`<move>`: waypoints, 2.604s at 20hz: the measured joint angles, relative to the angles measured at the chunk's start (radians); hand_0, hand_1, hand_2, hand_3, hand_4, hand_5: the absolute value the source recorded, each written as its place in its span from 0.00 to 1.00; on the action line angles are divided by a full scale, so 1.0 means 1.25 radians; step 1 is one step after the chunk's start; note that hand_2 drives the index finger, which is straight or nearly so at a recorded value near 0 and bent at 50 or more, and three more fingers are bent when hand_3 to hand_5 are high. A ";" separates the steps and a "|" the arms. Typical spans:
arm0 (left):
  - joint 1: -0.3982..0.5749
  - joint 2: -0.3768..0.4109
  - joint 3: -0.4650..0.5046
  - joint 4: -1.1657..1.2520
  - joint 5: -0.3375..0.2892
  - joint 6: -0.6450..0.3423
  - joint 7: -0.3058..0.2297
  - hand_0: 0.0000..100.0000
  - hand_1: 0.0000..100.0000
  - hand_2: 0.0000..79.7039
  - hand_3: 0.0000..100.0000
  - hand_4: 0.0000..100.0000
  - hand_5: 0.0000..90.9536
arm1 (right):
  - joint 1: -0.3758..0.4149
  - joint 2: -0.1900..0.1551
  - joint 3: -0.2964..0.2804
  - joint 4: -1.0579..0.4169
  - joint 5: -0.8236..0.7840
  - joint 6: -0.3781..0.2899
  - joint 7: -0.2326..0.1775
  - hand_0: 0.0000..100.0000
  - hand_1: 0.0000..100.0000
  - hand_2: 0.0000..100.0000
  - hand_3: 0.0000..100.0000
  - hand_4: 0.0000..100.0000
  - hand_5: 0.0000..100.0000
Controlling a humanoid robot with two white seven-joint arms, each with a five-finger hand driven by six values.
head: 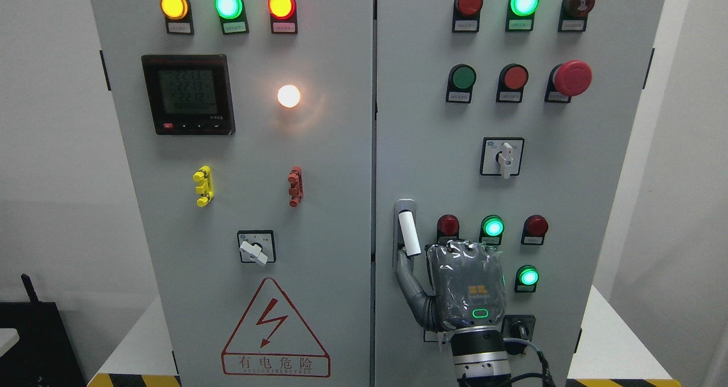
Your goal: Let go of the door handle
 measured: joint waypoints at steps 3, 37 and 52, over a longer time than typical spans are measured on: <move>0.000 0.000 0.000 0.000 0.000 0.000 0.000 0.12 0.39 0.00 0.00 0.00 0.00 | 0.001 0.000 0.000 -0.001 0.000 0.000 0.001 0.61 0.05 1.00 1.00 1.00 0.97; 0.000 0.000 0.000 0.000 0.000 0.000 0.000 0.12 0.39 0.00 0.00 0.00 0.00 | 0.003 0.001 -0.005 -0.009 -0.001 0.013 -0.008 0.65 0.05 1.00 1.00 1.00 0.97; 0.000 0.000 0.000 0.000 0.000 0.000 0.000 0.12 0.39 0.00 0.00 0.00 0.00 | 0.004 -0.001 -0.007 -0.018 -0.001 0.022 -0.010 0.66 0.05 1.00 1.00 1.00 0.96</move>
